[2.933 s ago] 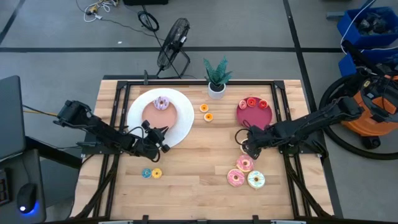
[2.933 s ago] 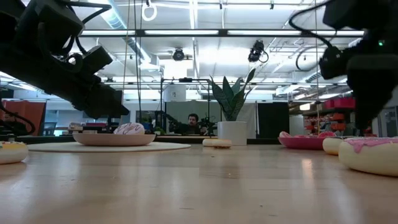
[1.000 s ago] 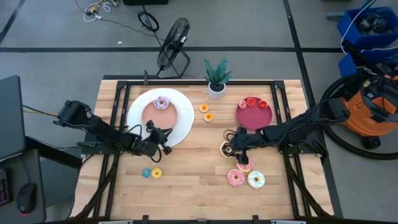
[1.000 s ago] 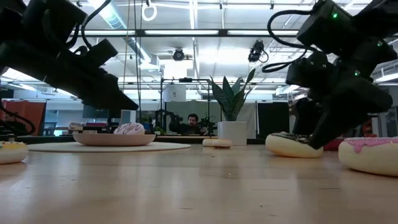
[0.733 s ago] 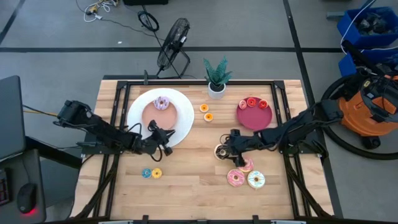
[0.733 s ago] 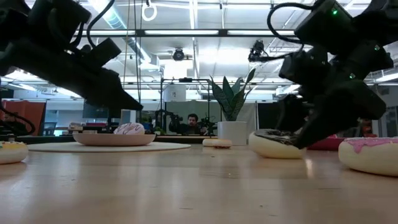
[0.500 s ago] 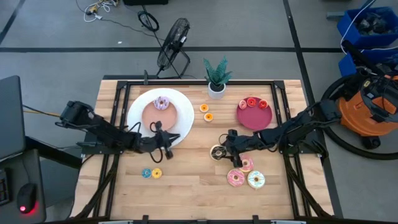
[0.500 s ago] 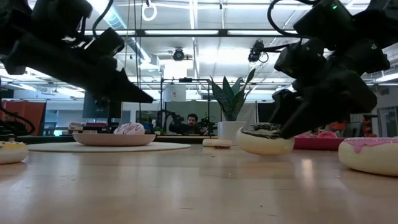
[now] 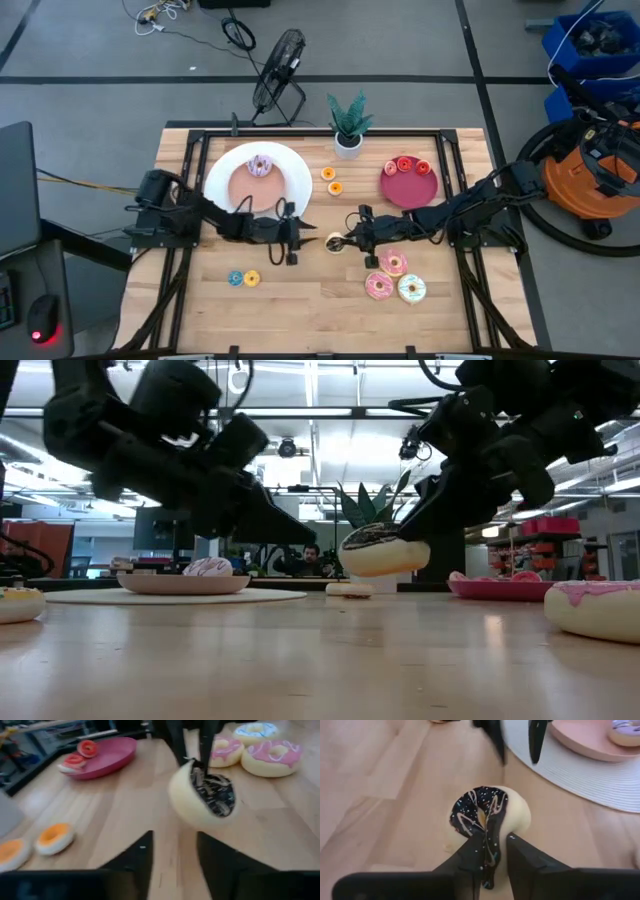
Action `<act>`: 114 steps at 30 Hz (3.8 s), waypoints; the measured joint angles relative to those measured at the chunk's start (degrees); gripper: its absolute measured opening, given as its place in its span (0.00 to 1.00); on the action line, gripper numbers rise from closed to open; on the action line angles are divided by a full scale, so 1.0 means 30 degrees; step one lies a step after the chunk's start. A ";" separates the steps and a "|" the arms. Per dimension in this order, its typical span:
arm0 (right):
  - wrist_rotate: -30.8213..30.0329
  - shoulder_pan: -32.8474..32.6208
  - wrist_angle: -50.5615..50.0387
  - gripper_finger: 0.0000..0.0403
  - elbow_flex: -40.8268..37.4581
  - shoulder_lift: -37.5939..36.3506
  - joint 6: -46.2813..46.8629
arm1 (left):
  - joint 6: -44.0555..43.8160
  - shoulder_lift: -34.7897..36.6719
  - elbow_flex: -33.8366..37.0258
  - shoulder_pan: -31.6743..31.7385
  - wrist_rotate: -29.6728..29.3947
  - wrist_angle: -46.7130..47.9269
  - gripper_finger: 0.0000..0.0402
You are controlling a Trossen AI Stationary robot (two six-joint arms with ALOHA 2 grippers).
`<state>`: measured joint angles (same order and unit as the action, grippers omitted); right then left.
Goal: Pick & Place donuts
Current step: Put the large black donut on the pink plate
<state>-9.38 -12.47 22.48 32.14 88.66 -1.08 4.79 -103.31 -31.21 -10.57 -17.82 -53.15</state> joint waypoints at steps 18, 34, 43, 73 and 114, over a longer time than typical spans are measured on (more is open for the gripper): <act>-0.1635 0.0000 0.1145 0.17 0.0031 0.0000 -0.1020 | -0.5329 -0.2899 -0.1106 0.1704 0.4627 -0.3166 0.91; -0.1569 0.0000 0.1238 0.16 0.0031 -0.0002 -0.1010 | -0.4768 -0.4633 -0.3226 0.1924 0.6955 -0.3254 0.65; -0.1460 -0.0007 0.1703 0.24 0.0031 -0.0007 -0.1308 | -0.3760 -0.4185 -0.3233 0.1968 0.6927 -0.1251 0.22; -0.1533 -0.0326 0.3241 0.63 -0.0268 -0.0124 -0.0968 | -1.3841 1.5370 -0.1792 0.5929 -0.4759 3.2611 0.08; -0.1569 -0.1129 0.3489 0.62 -0.0290 -0.0117 -0.1435 | -0.8881 1.8689 0.5451 1.6048 0.2030 2.1566 0.32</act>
<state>-14.09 -15.86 32.95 31.27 88.31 -5.39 -21.85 -47.24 -14.85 37.57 -11.73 11.55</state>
